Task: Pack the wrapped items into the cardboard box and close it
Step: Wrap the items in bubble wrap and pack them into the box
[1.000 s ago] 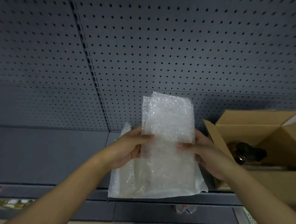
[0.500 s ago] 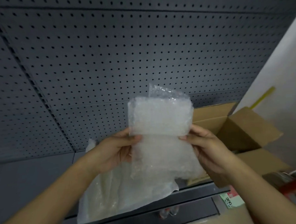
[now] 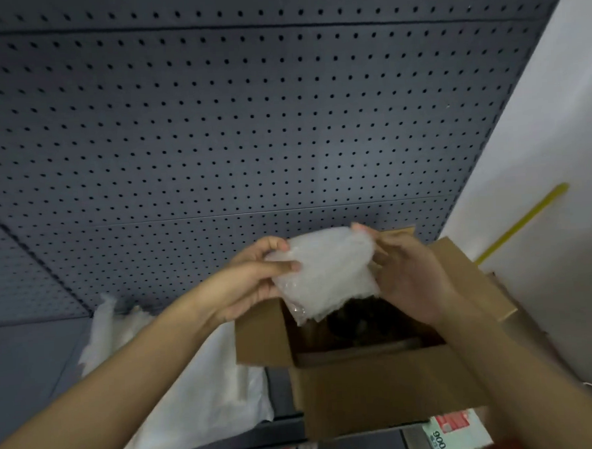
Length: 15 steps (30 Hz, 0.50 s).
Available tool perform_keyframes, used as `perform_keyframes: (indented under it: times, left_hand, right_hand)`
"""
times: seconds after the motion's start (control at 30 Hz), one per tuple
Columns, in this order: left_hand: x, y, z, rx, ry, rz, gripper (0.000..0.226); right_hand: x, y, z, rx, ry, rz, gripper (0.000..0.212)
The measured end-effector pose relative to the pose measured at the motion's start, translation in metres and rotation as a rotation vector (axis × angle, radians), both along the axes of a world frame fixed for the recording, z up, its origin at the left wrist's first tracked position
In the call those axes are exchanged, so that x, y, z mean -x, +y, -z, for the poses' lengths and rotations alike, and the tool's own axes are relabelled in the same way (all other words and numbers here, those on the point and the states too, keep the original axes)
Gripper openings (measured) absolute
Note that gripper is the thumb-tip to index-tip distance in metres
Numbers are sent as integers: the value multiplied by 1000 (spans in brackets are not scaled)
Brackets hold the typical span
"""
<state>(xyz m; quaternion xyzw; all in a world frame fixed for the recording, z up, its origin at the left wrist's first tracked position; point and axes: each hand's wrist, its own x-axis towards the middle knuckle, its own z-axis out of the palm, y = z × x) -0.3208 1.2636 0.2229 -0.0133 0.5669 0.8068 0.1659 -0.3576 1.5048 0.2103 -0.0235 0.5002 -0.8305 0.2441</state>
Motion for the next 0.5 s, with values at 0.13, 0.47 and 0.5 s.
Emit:
perform_keyframes:
  times: [0.13,0.47,0.5]
  left_hand:
    - [4,37,29,-38,5,-326,27]
    - [-9,16,78,1002,303,-243,20]
    - [-10,4,82,1128,354,-270,21]
  right_hand:
    - [2,21,19,23,-168,-126,57]
    - [15,3,62,-741,-12,41,45]
    - [18,2,65,-865,45,-13,46]
